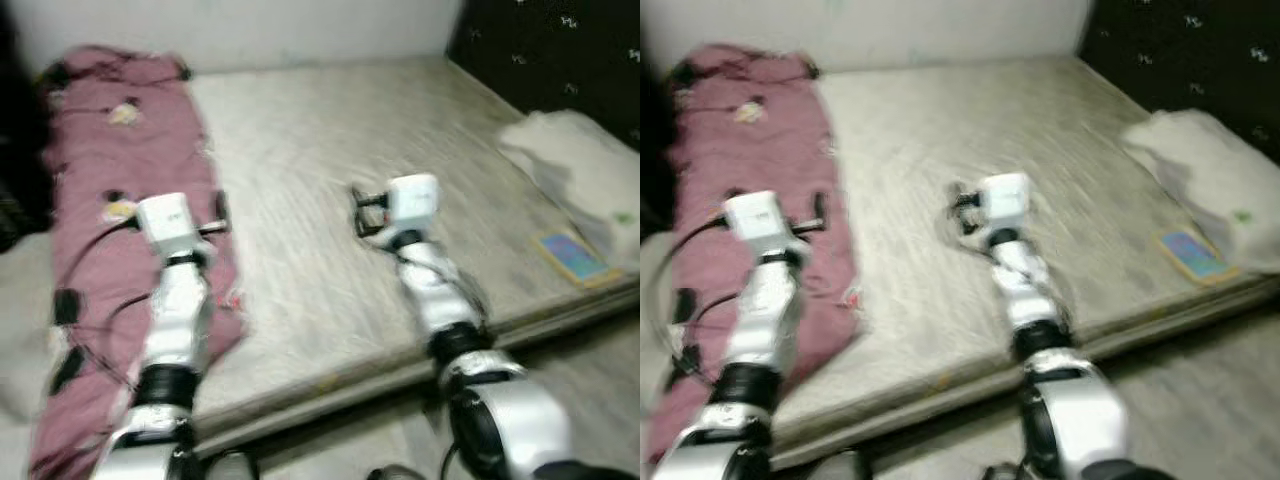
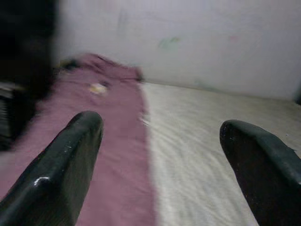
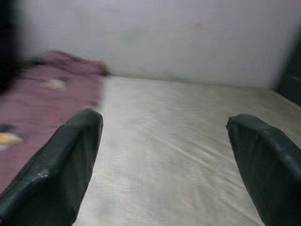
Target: Clean up the room
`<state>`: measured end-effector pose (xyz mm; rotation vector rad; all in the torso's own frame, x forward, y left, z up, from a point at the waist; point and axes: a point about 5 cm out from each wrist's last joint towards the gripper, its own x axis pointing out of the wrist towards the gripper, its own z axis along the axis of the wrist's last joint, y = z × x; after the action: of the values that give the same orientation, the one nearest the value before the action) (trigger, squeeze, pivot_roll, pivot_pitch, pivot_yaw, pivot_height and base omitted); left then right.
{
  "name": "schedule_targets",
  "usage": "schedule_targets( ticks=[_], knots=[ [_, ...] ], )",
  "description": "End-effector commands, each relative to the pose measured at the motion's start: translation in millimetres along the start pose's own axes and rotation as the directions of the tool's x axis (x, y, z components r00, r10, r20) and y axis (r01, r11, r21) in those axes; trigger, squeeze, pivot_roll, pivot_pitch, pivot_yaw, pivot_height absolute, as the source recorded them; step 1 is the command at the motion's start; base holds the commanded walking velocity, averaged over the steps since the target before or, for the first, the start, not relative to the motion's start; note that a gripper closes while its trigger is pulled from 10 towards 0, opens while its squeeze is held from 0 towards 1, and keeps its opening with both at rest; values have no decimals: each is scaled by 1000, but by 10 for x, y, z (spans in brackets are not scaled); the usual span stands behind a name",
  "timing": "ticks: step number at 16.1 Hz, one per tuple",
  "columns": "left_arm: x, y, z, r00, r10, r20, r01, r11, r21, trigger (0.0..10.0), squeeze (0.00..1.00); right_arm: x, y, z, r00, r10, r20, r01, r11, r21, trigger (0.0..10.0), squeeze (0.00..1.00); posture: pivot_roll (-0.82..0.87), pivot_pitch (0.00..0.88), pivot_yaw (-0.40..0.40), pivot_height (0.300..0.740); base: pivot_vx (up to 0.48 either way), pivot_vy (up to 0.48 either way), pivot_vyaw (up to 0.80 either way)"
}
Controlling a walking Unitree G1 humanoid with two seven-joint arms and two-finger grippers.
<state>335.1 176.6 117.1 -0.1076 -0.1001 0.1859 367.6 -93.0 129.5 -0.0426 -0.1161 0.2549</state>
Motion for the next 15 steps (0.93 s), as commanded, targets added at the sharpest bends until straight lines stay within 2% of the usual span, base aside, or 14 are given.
schedule_targets(
  ticks=[1, 4, 6, 10, 11, 13, 15],
  knots=[
    [-12, -70, -16, 1000, -12, -7, 12, 1000, -7, 10000, 0, 6, -117, 44, 1000, -26, 16, 26, 1000, -7, 10000, 0, 44, 0, -29, 740, 0, 480, 0],
    [-13, -73, -5, 1000, -14, 4, 14, 1000, -1, 10000, 0, 5, -112, 41, 1000, -26, 16, 26, 1000, -4, 10000, 0, 45, 0, -27, 740, 0, 480, 0],
    [-11, -73, 43, 999, -13, 42, 13, 1000, 9, 10000, 0, 8, -109, 46, 1000, -25, 18, 25, 1000, -6, 10000, 0, 41, 0, -24, 740, 0, 0, 0],
    [-73, -67, 77, 999, -12, 36, 13, 999, -38, 10000, 0, -46, -36, 46, 999, 14, 47, -14, 1000, -7, 10000, 0, 34, 0, -3, 740, 0, 0, 0],
    [-95, -35, 81, 999, -8, 37, 9, 999, -47, 10000, 0, -61, 6, 45, 997, 45, 58, -43, 998, -37, 10000, 0, 38, 0, -9, 740, 0, 0, 0],
    [-120, 40, 17, 1000, 12, 21, -11, 1000, -17, 10000, 0, -75, 9, 13, 998, 46, 45, -44, 998, -33, 10000, 0, 46, 0, -20, 740, 0, 0, 641],
    [-228, 96, -63, 999, 34, -12, -34, 999, -16, 10000, 0, -148, 99, -63, 997, 71, 29, -71, 997, -10, 10000, 0, 60, 0, -21, 740, 0, 480, 400]
  ],
)
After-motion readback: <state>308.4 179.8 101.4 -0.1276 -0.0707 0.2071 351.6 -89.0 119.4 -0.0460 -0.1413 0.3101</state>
